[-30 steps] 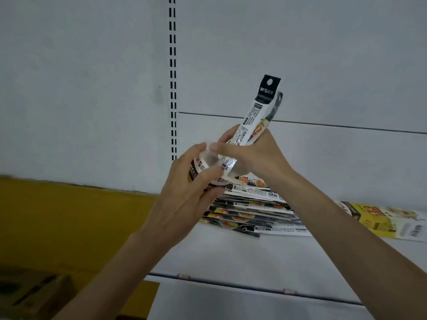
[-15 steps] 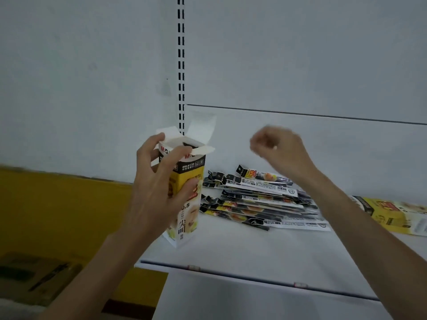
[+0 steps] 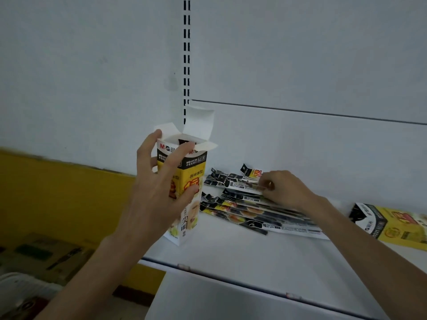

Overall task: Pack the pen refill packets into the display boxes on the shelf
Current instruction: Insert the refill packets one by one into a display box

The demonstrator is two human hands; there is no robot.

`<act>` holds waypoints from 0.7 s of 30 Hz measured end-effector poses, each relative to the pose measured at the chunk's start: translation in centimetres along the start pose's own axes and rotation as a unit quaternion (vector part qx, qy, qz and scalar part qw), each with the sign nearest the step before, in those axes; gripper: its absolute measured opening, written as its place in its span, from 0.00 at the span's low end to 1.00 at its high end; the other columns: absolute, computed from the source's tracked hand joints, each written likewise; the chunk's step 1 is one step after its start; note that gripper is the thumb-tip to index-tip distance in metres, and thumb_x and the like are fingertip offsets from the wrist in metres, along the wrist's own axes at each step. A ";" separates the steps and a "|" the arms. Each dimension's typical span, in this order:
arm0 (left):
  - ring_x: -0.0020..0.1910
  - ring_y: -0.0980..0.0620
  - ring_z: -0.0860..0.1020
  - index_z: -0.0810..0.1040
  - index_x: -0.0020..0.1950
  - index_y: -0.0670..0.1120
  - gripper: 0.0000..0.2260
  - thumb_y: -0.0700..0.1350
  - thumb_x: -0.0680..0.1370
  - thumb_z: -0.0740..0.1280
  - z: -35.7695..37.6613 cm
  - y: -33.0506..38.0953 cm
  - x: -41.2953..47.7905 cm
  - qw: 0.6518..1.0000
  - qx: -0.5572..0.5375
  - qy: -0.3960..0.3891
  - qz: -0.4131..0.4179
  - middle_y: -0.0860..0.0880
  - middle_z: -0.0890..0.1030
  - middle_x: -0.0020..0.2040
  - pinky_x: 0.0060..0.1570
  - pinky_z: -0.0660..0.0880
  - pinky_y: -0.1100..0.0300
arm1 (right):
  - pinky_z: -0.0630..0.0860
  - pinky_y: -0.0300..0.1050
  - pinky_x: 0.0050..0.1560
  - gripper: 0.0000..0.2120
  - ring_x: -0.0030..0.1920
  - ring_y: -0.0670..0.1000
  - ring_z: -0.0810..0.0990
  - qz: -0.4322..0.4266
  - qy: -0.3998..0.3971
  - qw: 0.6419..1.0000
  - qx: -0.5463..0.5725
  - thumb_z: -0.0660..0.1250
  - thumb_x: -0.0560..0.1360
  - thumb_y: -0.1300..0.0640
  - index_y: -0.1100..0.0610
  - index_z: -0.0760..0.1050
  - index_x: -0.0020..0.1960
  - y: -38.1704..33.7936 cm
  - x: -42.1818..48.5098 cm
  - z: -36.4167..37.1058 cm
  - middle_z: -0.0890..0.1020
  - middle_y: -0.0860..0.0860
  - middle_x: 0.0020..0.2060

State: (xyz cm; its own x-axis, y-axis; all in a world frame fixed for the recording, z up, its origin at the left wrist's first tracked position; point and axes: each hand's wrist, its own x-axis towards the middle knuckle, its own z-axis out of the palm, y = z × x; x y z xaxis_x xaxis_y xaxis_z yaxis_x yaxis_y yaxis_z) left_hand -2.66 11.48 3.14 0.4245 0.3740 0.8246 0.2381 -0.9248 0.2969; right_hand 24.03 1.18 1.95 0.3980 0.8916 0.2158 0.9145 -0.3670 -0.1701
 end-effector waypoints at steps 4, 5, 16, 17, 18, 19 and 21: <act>0.60 0.39 0.71 0.62 0.65 0.59 0.34 0.43 0.65 0.76 0.6 0.9 0.2 1.000 0.006 0.006 0.007 0.50 0.49 0.72 0.45 0.77 0.51 | 0.73 0.46 0.44 0.05 0.44 0.51 0.76 -0.037 -0.026 0.999 0.015 0.67 0.73 0.51 0.51 0.72 0.44 0.1 0.2 0.0 0.78 0.49 0.43; 0.60 0.38 0.71 0.63 0.65 0.58 0.34 0.44 0.65 0.75 0.7 1.0 0.2 1.000 0.009 0.001 0.014 0.50 0.49 0.72 0.44 0.78 0.50 | 0.72 0.46 0.43 0.08 0.43 0.51 0.75 -0.039 -0.039 0.998 0.012 0.68 0.73 0.49 0.51 0.71 0.44 0.0 0.2 0.1 0.77 0.48 0.42; 0.54 0.36 0.76 0.62 0.67 0.57 0.33 0.47 0.67 0.74 1.0 1.9 0.7 0.995 0.093 -0.035 -0.025 0.38 0.58 0.72 0.33 0.79 0.51 | 0.69 0.38 0.34 0.08 0.34 0.49 0.74 -0.040 0.091 0.982 0.158 0.62 0.77 0.57 0.60 0.75 0.44 -2.2 0.1 -5.5 0.75 0.49 0.34; 0.54 0.36 0.77 0.62 0.67 0.56 0.33 0.46 0.67 0.74 1.1 2.2 0.7 0.995 0.094 -0.034 -0.021 0.37 0.58 0.72 0.33 0.79 0.51 | 0.69 0.34 0.33 0.06 0.34 0.45 0.75 -0.034 0.131 0.964 0.229 0.62 0.77 0.58 0.59 0.75 0.45 -3.1 0.1 -7.0 0.75 0.47 0.35; 0.53 0.37 0.77 0.62 0.66 0.56 0.33 0.45 0.67 0.74 1.1 2.4 0.7 0.995 0.091 -0.033 -0.013 0.38 0.57 0.71 0.33 0.79 0.50 | 0.70 0.32 0.33 0.06 0.33 0.41 0.75 -0.043 0.169 0.939 0.297 0.62 0.77 0.58 0.59 0.75 0.44 -4.1 0.1 -8.7 0.76 0.46 0.35; 0.53 0.37 0.77 0.63 0.66 0.56 0.32 0.45 0.67 0.74 1.1 2.6 0.6 0.996 0.087 -0.032 -0.003 0.41 0.57 0.71 0.33 0.79 0.50 | 0.73 0.32 0.33 0.07 0.32 0.40 0.77 -0.068 0.198 0.907 0.365 0.63 0.77 0.59 0.59 0.76 0.42 -5.1 0.1 -10.3 0.77 0.47 0.35; 0.53 0.38 0.77 0.63 0.65 0.57 0.31 0.44 0.67 0.74 1.1 2.8 0.5 0.997 0.073 -0.033 0.010 0.46 0.55 0.70 0.35 0.79 0.51 | 0.78 0.38 0.36 0.11 0.36 0.43 0.80 -0.137 0.236 0.830 0.486 0.63 0.77 0.61 0.54 0.78 0.37 -7.2 0.0 -13.0 0.80 0.48 0.35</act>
State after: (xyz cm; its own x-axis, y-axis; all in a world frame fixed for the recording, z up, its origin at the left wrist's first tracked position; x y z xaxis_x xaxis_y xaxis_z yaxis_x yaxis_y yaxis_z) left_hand -0.80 9.11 3.83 0.4856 0.3633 0.7951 0.3507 -0.9141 0.2034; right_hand 18.36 0.41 15.67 0.3776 0.6197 0.6880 0.5765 0.4241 -0.6984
